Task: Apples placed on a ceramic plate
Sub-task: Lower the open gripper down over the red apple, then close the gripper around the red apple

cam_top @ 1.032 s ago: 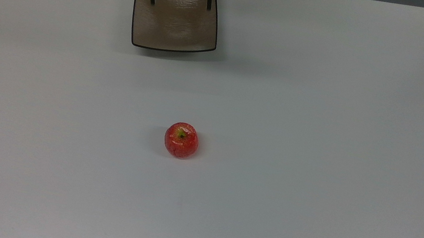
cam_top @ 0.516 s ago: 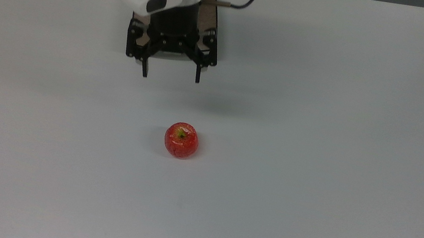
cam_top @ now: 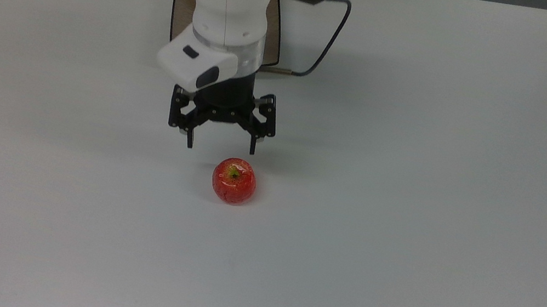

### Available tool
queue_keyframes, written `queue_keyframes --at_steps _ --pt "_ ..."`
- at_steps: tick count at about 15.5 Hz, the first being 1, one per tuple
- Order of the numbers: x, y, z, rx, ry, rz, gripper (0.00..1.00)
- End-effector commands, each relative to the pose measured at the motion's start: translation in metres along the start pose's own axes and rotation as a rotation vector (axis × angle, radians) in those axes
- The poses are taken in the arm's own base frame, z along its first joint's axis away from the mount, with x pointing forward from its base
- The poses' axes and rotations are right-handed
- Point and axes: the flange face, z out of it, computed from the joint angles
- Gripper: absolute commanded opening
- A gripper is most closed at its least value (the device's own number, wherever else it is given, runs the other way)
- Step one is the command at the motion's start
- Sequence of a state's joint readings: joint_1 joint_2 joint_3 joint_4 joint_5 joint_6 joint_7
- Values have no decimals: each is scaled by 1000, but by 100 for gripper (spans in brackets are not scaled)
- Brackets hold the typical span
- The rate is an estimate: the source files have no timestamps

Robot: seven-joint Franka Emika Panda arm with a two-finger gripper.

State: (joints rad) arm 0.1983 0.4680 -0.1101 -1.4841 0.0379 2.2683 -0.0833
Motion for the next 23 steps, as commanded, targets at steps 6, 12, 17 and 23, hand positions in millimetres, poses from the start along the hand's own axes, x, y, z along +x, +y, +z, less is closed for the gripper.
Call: queue_keyframes --at_steps 6,12,17,23 --pt "-15 -27 81 -6 -4 -61 100" --pt "-27 -39 122 -28 -44 -115 100" --pt "-29 -39 127 -59 -54 -158 96" --pt "-29 -38 126 -60 -54 -157 51"
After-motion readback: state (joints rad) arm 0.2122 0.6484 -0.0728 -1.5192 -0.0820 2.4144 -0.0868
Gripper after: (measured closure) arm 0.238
